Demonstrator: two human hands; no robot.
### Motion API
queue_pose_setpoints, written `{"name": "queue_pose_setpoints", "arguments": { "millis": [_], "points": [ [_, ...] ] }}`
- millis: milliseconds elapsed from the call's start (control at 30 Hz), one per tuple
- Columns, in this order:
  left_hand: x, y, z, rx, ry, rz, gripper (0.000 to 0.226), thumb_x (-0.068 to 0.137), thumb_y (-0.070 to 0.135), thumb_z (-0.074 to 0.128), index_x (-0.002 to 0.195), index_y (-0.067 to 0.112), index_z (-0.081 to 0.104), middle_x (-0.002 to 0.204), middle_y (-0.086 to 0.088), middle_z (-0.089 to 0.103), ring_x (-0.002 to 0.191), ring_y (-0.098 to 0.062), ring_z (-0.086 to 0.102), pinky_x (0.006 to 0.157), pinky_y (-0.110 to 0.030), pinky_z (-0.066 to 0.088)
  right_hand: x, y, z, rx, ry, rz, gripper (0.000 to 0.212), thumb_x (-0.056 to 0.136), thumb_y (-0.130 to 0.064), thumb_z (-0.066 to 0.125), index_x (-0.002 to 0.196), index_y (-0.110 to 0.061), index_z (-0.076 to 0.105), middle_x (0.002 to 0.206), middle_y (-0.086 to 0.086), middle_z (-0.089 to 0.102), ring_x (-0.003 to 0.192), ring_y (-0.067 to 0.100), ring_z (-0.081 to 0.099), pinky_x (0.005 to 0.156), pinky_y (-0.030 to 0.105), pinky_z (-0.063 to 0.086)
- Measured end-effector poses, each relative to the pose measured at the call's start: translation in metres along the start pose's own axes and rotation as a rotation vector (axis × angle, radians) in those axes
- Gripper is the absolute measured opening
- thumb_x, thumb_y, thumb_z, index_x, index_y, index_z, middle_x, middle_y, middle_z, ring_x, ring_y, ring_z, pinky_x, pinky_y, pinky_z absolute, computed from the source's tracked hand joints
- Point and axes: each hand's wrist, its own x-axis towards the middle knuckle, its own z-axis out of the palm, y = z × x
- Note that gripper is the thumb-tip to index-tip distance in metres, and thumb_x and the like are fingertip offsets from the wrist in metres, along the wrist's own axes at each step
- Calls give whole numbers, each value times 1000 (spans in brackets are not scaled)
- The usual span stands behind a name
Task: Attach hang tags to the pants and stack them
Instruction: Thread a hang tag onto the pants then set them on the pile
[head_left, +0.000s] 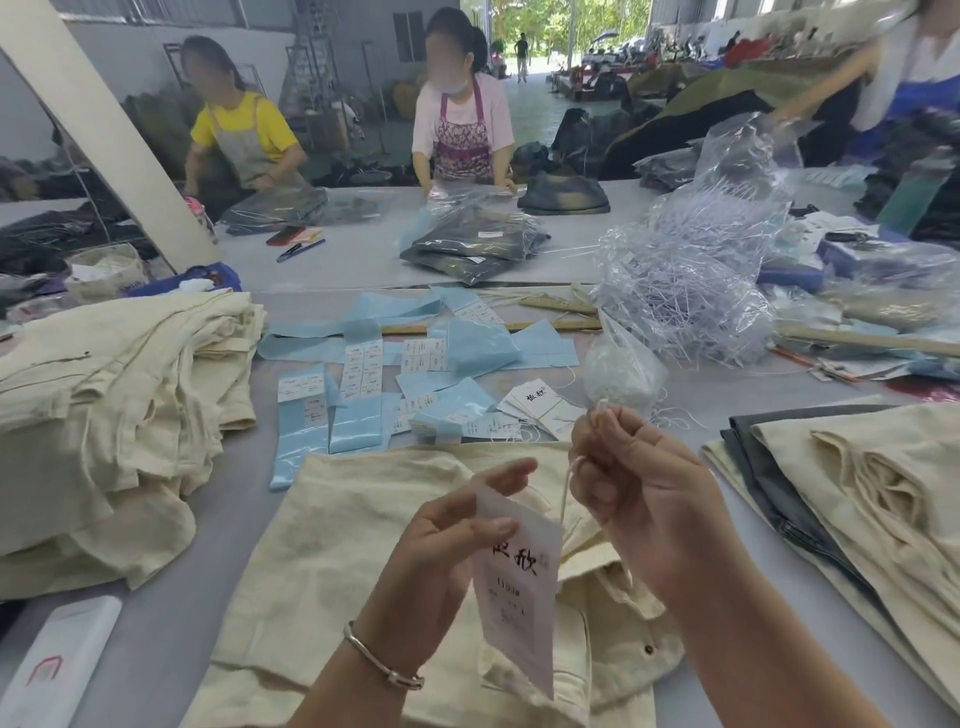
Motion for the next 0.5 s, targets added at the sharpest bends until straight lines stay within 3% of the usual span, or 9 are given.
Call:
{"name": "queue_pose_setpoints", "arguments": {
  "millis": [67, 100, 167, 233, 400, 433, 500],
  "points": [
    [2, -1, 2, 26, -122, -20, 30, 71, 14, 70, 99, 6, 76, 134, -10, 60, 130, -21, 51, 106, -39, 40, 0, -3, -2, -37, -32, 15, 15, 86, -13, 54, 72, -12, 52, 64, 1, 43, 48, 11, 36, 46, 19, 34],
    [3, -2, 4, 22, -155, -50, 28, 73, 13, 69, 100, 6, 75, 130, -14, 63, 126, -25, 55, 104, -38, 42, -1, -2, -3, -70, -47, 33, 14, 87, -13, 54, 74, -11, 51, 65, 2, 44, 49, 13, 37, 47, 21, 34],
    [4, -5, 9, 5, -160, -123, 24, 76, 14, 70, 98, 4, 74, 105, -16, 71, 97, -25, 68, 84, -31, 52, -1, -1, -5, -124, -50, 58, 12, 87, -13, 53, 77, -9, 48, 65, 3, 45, 50, 14, 40, 47, 25, 34],
    [6, -7, 10, 21, -115, -155, 24, 76, 17, 73, 92, -1, 70, 81, -11, 69, 71, -21, 65, 67, -26, 51, -1, 0, -11, -182, -5, 66, 10, 84, -12, 55, 78, -8, 47, 65, 4, 46, 50, 15, 40, 48, 24, 32],
    [6, -8, 6, 85, -31, -160, 29, 72, 25, 76, 90, 4, 73, 80, -11, 67, 70, -21, 62, 65, -25, 49, -2, -4, -35, -332, 242, 92, 11, 95, -6, 50, 85, -9, 48, 67, 6, 52, 46, 12, 38, 40, 18, 28],
    [6, -8, 4, 104, -15, -162, 27, 73, 25, 75, 91, 4, 73, 81, -11, 68, 70, -20, 62, 64, -24, 50, -2, -4, -40, -436, 289, 104, 10, 97, -6, 49, 88, -8, 50, 70, 6, 57, 44, 11, 39, 38, 18, 28],
    [6, -9, 4, 139, -8, -165, 24, 76, 24, 72, 90, 4, 73, 80, -11, 68, 70, -20, 62, 63, -23, 50, -6, -2, -51, -896, 370, 89, 6, 96, -7, 54, 101, -10, 56, 87, 2, 65, 49, 8, 49, 43, 22, 39]
  ]
}}
